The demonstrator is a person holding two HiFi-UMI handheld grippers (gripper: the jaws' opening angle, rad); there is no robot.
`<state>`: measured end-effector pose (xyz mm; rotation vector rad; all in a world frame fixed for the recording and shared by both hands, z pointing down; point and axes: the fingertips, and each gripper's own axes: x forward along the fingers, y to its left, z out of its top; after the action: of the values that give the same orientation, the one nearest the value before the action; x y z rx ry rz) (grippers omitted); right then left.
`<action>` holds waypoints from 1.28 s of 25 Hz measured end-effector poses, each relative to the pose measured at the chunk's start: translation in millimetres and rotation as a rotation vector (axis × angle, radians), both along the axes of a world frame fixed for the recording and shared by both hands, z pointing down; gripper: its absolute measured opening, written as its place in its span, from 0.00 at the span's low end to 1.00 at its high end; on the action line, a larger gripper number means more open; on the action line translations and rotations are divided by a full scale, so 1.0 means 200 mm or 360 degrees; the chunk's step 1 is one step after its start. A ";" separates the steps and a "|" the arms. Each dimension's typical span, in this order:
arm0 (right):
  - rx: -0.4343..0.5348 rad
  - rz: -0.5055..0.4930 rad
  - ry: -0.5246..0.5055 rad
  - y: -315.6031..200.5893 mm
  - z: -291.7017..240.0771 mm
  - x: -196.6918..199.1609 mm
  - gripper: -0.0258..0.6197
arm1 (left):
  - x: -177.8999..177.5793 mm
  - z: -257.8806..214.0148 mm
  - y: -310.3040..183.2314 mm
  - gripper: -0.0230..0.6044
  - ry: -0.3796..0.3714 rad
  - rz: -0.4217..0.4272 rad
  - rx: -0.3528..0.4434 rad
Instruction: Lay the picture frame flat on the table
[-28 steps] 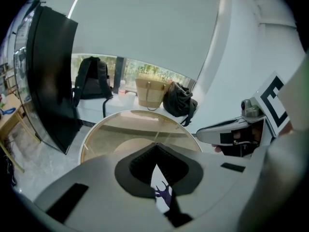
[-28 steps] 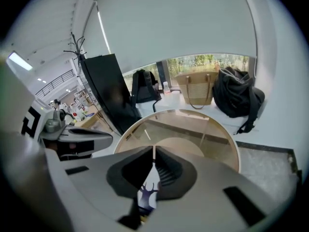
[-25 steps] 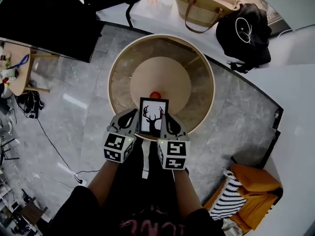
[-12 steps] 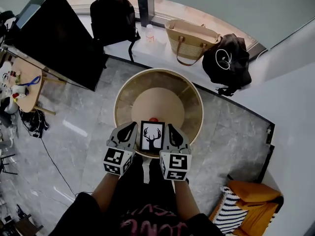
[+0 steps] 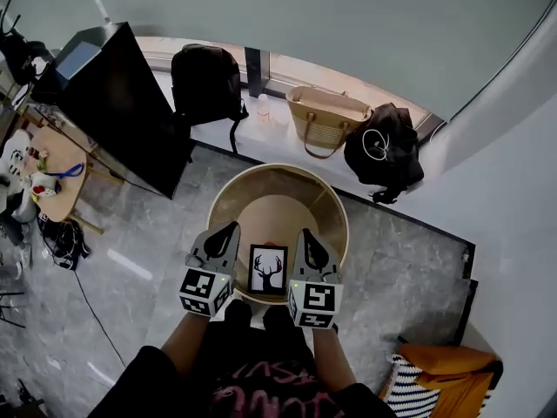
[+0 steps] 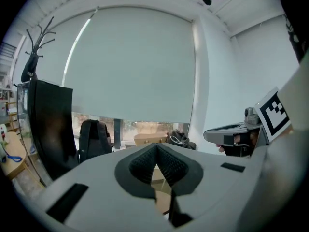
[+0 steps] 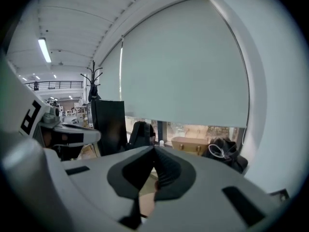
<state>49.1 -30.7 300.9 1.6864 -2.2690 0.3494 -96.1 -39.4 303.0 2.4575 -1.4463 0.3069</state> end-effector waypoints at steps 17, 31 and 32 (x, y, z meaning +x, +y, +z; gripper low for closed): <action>0.0325 0.0071 0.0035 0.01 -0.49 0.02 0.07 | -0.05 -0.53 -0.06 0.05 0.0023 0.0047 0.0357; 0.0352 0.0071 0.0076 0.00 -0.53 0.00 0.07 | -0.12 -0.57 -0.07 0.05 0.0075 0.0003 0.0380; 0.0353 0.0073 0.0076 -0.01 -0.53 0.00 0.07 | -0.12 -0.57 -0.07 0.05 0.0080 0.0005 0.0381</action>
<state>48.5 -32.0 194.5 1.8337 -2.3086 0.0673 -120.1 -54.3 188.1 2.6315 -1.5376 0.0751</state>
